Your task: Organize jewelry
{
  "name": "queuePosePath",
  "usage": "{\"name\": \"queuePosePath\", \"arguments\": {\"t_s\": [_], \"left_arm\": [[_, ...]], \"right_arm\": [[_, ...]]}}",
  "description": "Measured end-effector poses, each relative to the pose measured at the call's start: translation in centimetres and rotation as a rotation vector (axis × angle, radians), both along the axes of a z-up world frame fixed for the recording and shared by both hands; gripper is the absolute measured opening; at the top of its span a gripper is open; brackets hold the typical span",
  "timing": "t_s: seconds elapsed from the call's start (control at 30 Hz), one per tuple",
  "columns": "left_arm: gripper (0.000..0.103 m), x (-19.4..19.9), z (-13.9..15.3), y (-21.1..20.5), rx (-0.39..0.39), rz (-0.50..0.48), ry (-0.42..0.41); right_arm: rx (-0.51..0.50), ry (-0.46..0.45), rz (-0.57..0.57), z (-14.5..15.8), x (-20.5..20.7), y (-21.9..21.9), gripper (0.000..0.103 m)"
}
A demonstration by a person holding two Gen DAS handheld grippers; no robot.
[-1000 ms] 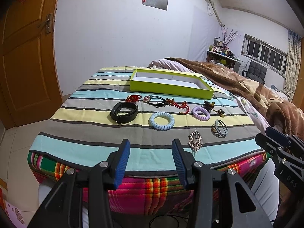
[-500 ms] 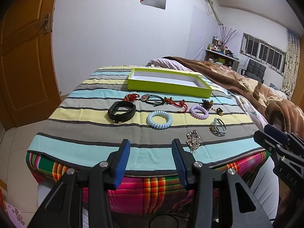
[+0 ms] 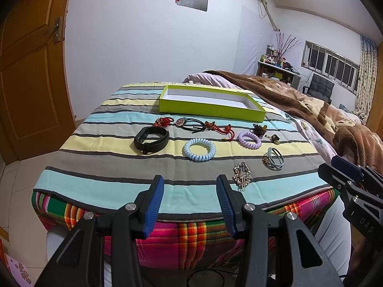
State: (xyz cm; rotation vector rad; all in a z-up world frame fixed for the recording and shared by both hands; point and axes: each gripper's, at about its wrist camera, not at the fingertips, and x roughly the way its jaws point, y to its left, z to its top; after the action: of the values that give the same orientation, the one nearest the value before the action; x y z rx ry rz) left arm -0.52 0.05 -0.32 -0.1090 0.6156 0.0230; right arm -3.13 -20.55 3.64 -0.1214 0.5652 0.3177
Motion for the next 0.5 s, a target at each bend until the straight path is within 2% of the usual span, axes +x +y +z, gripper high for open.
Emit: {"name": "queuePosePath", "arguments": {"t_s": [0.5], "left_arm": [[0.047,0.26,-0.27,-0.18,-0.008,-0.01,0.015]], "right_arm": [[-0.001,0.012,0.006,-0.32,0.21,0.16,0.045]]}}
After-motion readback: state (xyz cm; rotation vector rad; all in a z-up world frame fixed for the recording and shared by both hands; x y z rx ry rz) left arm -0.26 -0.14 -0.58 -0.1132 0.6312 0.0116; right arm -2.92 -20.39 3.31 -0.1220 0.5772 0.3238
